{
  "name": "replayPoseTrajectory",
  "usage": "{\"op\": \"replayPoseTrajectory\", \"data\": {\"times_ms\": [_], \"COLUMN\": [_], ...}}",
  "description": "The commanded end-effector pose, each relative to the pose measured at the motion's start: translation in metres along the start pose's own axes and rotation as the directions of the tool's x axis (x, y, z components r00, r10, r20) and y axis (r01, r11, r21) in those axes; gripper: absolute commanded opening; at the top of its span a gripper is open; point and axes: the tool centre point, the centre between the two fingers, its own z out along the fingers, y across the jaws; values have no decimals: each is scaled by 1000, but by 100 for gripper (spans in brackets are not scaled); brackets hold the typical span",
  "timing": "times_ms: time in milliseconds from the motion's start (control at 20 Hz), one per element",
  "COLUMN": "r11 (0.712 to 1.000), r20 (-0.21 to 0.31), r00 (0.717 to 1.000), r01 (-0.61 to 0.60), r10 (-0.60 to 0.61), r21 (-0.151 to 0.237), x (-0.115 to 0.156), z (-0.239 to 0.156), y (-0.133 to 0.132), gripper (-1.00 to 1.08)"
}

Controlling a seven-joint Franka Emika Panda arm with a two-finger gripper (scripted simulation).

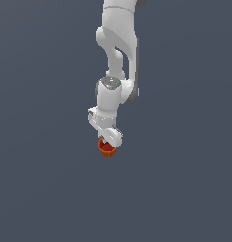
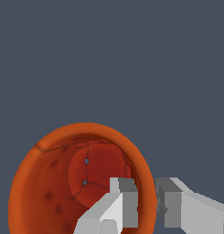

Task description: Pick up the object and move it to a goal position.

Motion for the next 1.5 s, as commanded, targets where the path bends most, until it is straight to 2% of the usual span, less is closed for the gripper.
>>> {"op": "replayPoseTrajectory", "data": {"times_ms": [0, 1050, 1450], "r11": [1000, 1000, 1000], "r20": [-1, -1, -3], "r00": [1000, 1000, 1000], "r01": [-1, -1, -1], "r10": [1, 1, 1], "r21": [2, 2, 1], "x": [3, 43, 56], "z": [-13, -183, -232], "y": [5, 84, 105], "gripper": [-100, -100, -100]}}
